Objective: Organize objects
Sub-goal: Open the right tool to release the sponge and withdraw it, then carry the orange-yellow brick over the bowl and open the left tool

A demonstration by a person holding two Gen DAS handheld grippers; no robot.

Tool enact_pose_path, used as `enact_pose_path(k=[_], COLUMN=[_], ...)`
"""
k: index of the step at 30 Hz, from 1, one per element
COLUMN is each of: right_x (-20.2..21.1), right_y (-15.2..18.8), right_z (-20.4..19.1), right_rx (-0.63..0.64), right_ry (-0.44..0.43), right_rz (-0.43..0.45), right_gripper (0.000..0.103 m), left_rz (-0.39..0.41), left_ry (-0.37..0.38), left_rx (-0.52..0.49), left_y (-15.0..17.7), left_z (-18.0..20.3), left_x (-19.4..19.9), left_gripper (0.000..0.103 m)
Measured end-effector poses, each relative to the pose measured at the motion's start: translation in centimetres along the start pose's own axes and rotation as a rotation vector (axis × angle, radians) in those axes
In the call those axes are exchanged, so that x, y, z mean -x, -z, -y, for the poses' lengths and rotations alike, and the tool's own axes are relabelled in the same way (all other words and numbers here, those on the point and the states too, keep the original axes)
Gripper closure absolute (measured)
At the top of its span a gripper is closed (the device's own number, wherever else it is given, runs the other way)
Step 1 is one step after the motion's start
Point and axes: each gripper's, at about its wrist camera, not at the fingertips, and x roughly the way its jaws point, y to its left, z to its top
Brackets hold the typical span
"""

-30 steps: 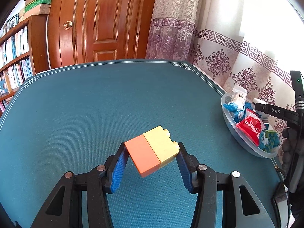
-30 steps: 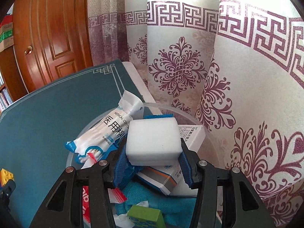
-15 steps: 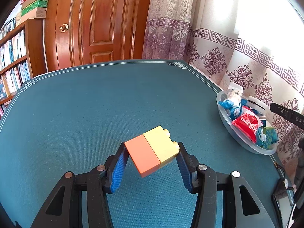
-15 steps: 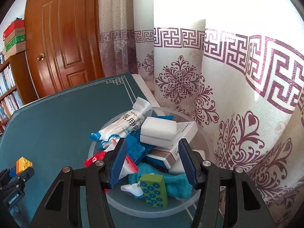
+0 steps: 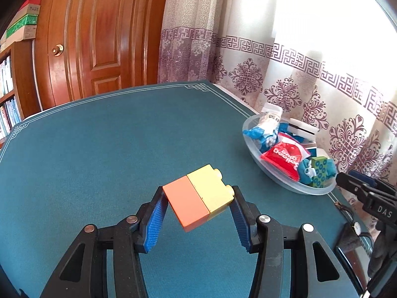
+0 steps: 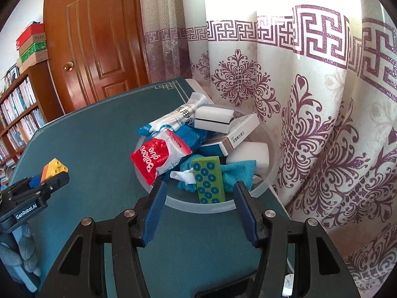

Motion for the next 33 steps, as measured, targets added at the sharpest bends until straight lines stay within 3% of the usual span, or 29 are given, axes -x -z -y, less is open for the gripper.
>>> enact_pose_path(k=[15, 33], right_x=[0.6, -0.2], right_y=[2.9, 3.8], right_z=[1.8, 4.7], right_rx=[0.031, -0.037], right_ry=[-0.088, -0.156], right_rz=[-0.042, -0.056], right_gripper=[0.044, 0.043], left_rz=[-0.027, -0.042], left_ry=[0.174, 0.234], left_rx=[-0.077, -0.251], left_y=[-3.8, -7.2], left_z=[7.7, 16.0], left_x=[-1.7, -7.4], left_gripper=[0.049, 0.049])
